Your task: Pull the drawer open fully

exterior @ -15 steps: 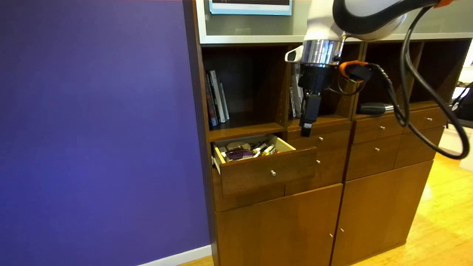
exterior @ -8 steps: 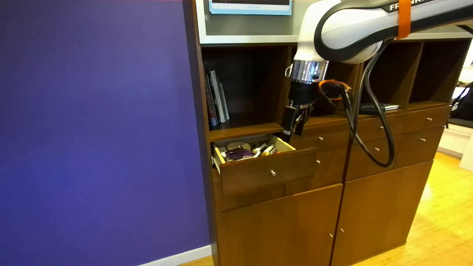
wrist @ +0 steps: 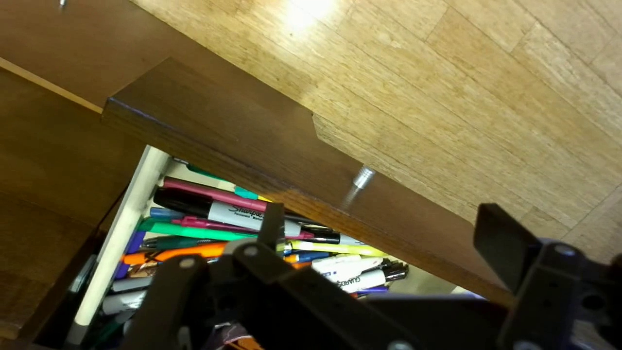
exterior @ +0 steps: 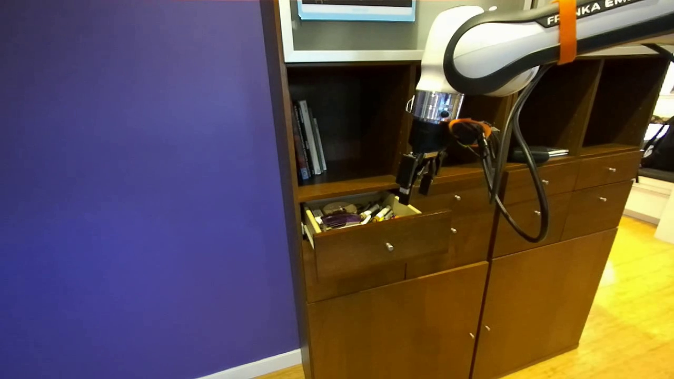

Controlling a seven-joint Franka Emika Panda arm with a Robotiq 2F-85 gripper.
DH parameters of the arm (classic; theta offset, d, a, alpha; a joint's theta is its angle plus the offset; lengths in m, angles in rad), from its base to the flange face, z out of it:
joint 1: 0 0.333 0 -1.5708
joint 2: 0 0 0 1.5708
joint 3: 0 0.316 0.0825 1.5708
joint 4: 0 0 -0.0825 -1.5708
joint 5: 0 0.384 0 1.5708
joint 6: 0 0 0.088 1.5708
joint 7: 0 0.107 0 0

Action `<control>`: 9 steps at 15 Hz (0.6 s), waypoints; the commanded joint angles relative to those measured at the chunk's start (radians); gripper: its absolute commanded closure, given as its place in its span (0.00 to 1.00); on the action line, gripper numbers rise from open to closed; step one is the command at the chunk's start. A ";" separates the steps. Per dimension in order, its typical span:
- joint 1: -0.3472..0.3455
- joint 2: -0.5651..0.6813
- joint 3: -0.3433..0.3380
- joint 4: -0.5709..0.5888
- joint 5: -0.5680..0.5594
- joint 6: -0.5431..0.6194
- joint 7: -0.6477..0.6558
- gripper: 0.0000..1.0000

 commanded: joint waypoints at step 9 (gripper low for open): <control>0.038 0.085 -0.023 0.022 -0.214 0.132 0.555 0.00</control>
